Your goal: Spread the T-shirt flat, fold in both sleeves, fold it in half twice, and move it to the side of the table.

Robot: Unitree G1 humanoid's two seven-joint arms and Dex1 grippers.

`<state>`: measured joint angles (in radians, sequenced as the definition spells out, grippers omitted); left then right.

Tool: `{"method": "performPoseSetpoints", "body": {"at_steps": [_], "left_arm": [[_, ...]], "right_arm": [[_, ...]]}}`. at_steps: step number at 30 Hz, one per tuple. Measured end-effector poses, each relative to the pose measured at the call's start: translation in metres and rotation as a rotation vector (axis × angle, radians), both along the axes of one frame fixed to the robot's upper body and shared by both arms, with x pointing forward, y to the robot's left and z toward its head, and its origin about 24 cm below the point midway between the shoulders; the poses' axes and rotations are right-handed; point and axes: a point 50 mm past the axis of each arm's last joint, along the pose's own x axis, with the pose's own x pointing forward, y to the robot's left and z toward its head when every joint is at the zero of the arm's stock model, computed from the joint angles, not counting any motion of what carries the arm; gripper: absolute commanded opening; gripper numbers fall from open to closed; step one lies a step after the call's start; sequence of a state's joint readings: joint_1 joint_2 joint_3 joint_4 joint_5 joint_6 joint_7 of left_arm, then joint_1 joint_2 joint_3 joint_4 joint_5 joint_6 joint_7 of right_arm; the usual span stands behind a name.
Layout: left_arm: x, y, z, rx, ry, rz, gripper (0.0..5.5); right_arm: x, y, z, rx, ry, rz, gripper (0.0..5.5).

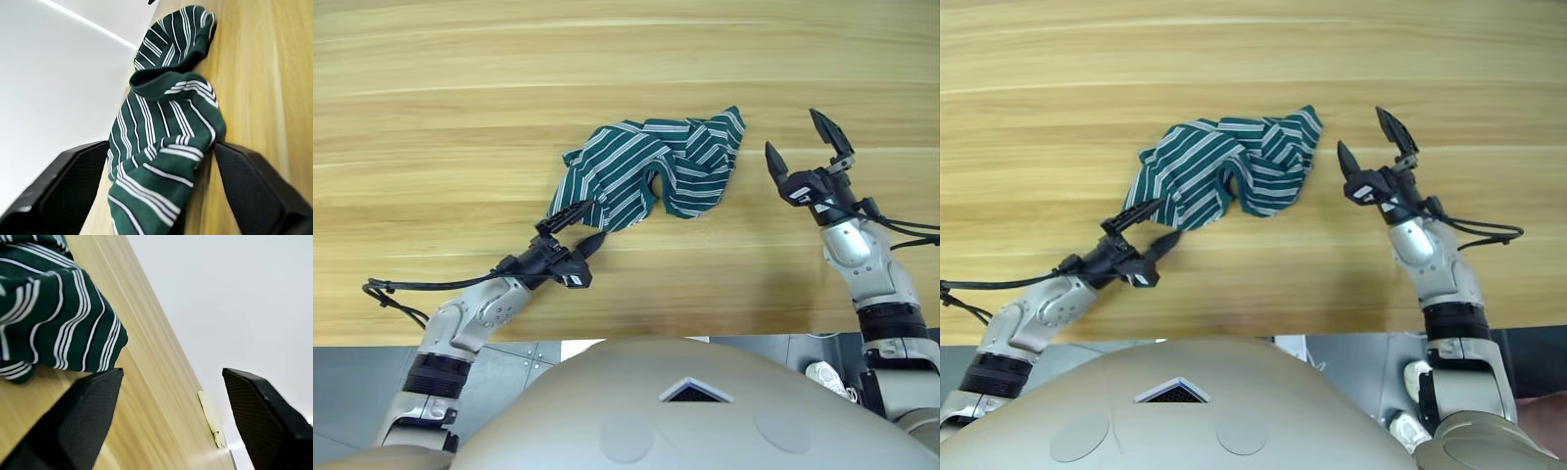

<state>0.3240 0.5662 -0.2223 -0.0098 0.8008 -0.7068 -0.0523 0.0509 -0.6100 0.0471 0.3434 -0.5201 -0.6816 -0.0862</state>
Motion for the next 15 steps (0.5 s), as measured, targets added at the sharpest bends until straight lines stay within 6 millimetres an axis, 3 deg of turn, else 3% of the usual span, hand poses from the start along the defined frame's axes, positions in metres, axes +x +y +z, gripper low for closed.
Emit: {"method": "performPoseSetpoints", "body": {"at_steps": [15], "left_arm": [[0.004,0.005,-0.003,0.045,-0.01,0.034,1.81]], "right_arm": [[-0.012,-0.003,-0.009,-0.019,0.045,-0.003,3.74]]}}
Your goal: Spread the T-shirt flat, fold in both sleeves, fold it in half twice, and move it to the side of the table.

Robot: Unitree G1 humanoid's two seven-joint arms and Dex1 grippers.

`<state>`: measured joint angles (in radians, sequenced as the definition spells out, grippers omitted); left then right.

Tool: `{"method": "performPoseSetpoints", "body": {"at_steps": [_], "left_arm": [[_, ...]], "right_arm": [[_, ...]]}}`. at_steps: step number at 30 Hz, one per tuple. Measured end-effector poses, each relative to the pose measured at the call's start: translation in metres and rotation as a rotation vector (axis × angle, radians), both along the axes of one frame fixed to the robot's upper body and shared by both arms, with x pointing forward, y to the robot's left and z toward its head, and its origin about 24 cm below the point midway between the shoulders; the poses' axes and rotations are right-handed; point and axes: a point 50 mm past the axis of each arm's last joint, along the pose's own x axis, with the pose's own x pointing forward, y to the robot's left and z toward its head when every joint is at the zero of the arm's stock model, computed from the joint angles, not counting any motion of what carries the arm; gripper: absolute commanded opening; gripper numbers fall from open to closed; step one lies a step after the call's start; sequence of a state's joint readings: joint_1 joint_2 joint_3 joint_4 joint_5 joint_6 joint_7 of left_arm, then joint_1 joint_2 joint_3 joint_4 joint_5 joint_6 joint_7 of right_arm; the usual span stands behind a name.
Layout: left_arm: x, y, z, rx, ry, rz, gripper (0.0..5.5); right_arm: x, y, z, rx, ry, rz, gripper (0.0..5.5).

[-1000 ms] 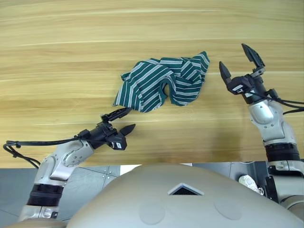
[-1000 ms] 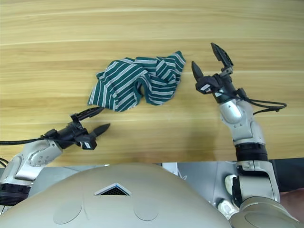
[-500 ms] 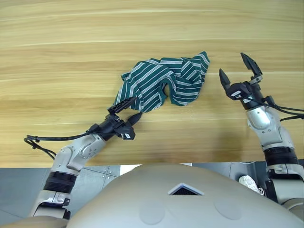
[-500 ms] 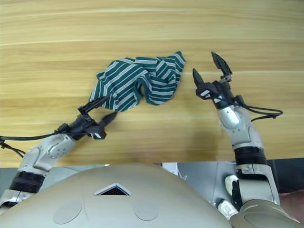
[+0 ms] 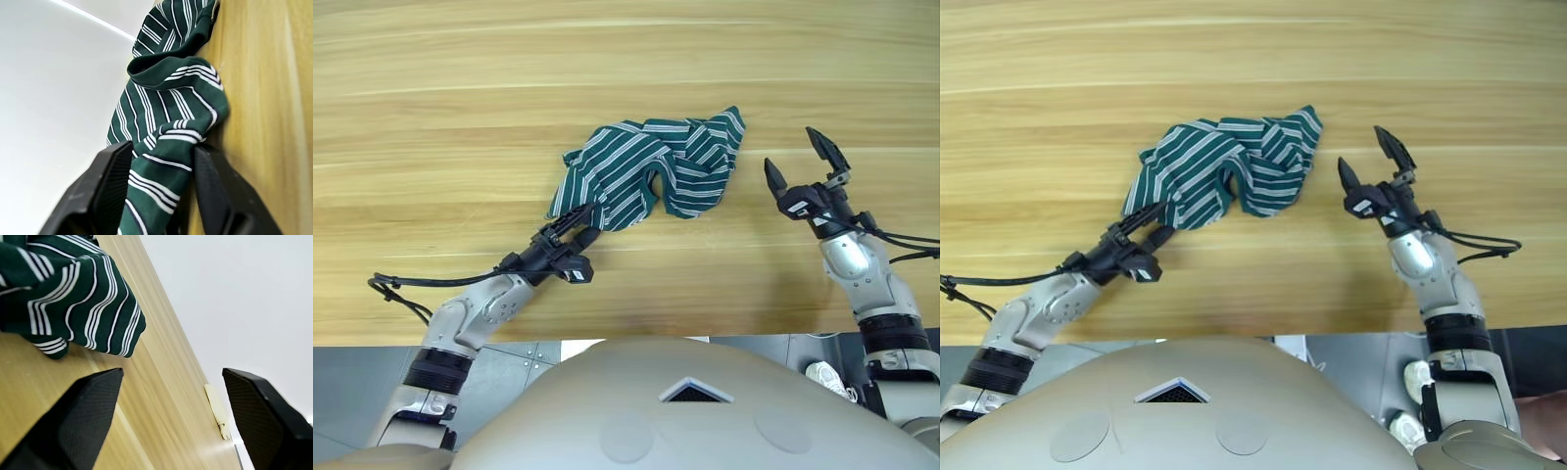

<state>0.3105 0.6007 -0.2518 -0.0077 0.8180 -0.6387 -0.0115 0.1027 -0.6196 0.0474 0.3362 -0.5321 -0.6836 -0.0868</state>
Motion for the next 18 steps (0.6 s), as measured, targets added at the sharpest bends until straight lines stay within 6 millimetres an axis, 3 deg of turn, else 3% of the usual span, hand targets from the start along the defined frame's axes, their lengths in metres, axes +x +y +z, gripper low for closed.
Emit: {"method": "performPoseSetpoints", "body": {"at_steps": [9,11,13,18], "left_arm": [[0.006,-0.005,0.005,-0.047,-0.061,-0.003,0.59],[0.006,-0.009,0.005,-0.074,-0.068,-0.01,0.32],[0.008,-0.012,0.007,-0.107,-0.08,-0.001,0.03],[0.014,-0.012,0.012,-0.17,-0.123,0.059,0.01]], "right_arm": [[-0.008,0.0,-0.007,-0.049,0.081,0.056,3.74],[-0.024,0.014,-0.016,-0.099,0.19,0.197,3.74],[-0.034,0.021,-0.013,-0.151,0.241,0.308,3.74],[-0.051,0.034,-0.004,-0.237,0.327,0.486,3.74]]}}
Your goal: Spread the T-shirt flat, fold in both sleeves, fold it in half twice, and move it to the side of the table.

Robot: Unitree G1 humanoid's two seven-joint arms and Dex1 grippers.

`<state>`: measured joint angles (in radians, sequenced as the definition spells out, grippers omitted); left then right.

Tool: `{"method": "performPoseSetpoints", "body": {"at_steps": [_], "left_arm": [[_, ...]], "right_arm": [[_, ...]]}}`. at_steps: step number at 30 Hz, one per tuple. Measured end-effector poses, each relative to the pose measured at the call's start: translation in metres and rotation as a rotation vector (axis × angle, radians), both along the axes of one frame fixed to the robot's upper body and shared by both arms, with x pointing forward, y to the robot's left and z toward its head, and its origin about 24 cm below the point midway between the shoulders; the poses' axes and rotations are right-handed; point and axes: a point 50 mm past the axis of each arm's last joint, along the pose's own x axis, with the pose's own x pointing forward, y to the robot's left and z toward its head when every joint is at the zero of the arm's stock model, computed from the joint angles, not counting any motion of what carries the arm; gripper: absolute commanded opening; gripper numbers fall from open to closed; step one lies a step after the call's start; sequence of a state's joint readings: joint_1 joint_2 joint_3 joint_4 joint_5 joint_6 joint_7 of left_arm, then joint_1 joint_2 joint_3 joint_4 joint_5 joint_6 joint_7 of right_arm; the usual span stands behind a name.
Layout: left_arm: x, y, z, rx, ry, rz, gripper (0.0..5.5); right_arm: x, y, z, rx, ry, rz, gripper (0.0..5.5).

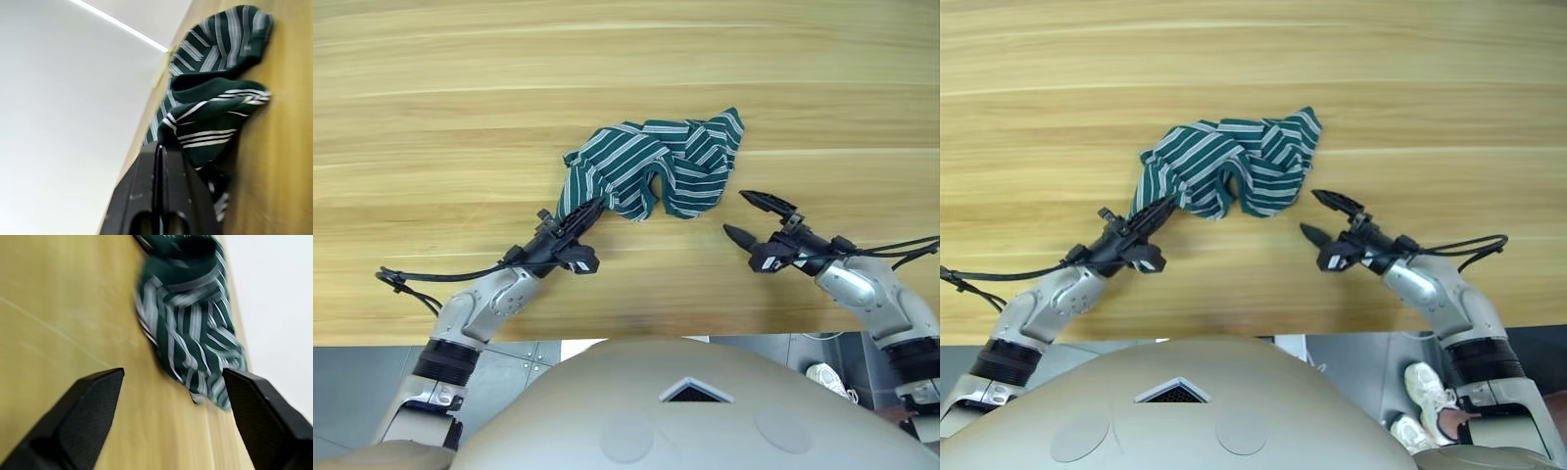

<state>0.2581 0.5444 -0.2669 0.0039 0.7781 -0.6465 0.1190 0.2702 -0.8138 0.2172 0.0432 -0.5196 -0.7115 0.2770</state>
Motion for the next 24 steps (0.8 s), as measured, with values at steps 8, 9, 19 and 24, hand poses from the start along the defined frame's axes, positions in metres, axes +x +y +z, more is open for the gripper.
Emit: {"method": "performPoseSetpoints", "body": {"at_steps": [8,9,19,24], "left_arm": [[0.015,0.006,0.025,-0.122,-0.159,0.1,0.01],[0.017,0.006,0.031,-0.151,-0.19,0.111,0.01],[0.021,0.011,0.05,-0.262,-0.288,0.165,0.0],[0.022,0.012,0.05,-0.265,-0.292,0.17,0.0]], "right_arm": [[0.014,0.019,-0.004,0.024,-0.008,0.046,3.74],[0.016,0.021,-0.005,0.029,-0.014,0.048,3.74],[0.017,0.047,-0.015,0.133,-0.021,0.059,3.36],[0.016,0.048,-0.018,0.132,-0.031,0.058,3.36]]}}
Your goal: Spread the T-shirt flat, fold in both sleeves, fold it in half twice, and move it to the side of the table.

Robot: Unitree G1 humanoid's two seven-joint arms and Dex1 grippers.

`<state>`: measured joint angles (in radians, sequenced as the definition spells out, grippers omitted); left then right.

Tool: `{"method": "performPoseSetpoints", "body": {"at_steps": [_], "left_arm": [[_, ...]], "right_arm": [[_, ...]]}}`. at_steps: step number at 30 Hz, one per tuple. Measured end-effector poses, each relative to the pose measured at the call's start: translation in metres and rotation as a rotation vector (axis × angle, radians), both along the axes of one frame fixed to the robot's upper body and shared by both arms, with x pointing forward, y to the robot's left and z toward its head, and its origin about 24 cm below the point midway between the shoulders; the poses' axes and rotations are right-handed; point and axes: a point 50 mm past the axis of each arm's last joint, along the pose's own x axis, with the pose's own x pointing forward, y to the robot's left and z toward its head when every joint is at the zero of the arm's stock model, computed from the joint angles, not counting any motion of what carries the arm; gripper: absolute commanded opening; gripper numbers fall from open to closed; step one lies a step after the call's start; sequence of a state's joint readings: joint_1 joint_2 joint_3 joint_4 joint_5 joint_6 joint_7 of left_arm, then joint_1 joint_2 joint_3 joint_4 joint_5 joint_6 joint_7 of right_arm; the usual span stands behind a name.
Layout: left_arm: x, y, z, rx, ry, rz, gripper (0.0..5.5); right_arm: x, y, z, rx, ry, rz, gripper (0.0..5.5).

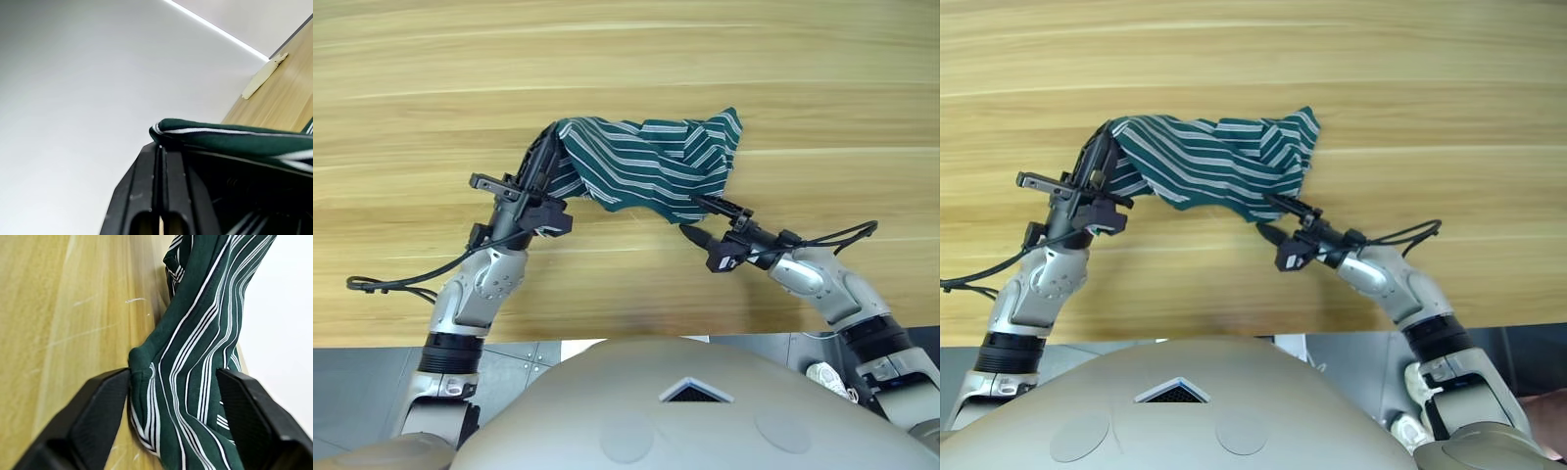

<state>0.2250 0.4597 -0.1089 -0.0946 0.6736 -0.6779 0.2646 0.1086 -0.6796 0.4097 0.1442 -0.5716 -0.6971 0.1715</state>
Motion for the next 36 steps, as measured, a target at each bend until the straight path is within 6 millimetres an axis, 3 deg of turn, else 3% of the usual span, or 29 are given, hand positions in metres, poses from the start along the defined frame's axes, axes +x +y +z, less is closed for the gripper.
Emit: {"method": "performPoseSetpoints", "body": {"at_steps": [4,9,18,27,36], "left_arm": [[0.001,0.002,0.001,-0.001,-0.009,0.013,0.0],[0.001,0.008,0.015,-0.032,-0.091,0.038,0.0],[0.006,0.011,0.029,-0.066,-0.166,0.045,0.0],[0.006,0.014,0.032,-0.087,-0.185,0.058,0.0],[0.005,0.014,0.033,-0.09,-0.189,0.044,0.0]], "right_arm": [[0.005,-0.002,0.0,-0.007,-0.019,-0.01,3.36],[0.016,-0.023,0.003,-0.082,-0.058,-0.075,3.36],[0.023,-0.023,0.001,-0.078,-0.072,-0.086,3.36],[0.027,-0.017,-0.008,-0.076,-0.063,-0.092,1.53],[0.038,-0.005,-0.007,-0.034,-0.095,-0.09,0.71]]}}
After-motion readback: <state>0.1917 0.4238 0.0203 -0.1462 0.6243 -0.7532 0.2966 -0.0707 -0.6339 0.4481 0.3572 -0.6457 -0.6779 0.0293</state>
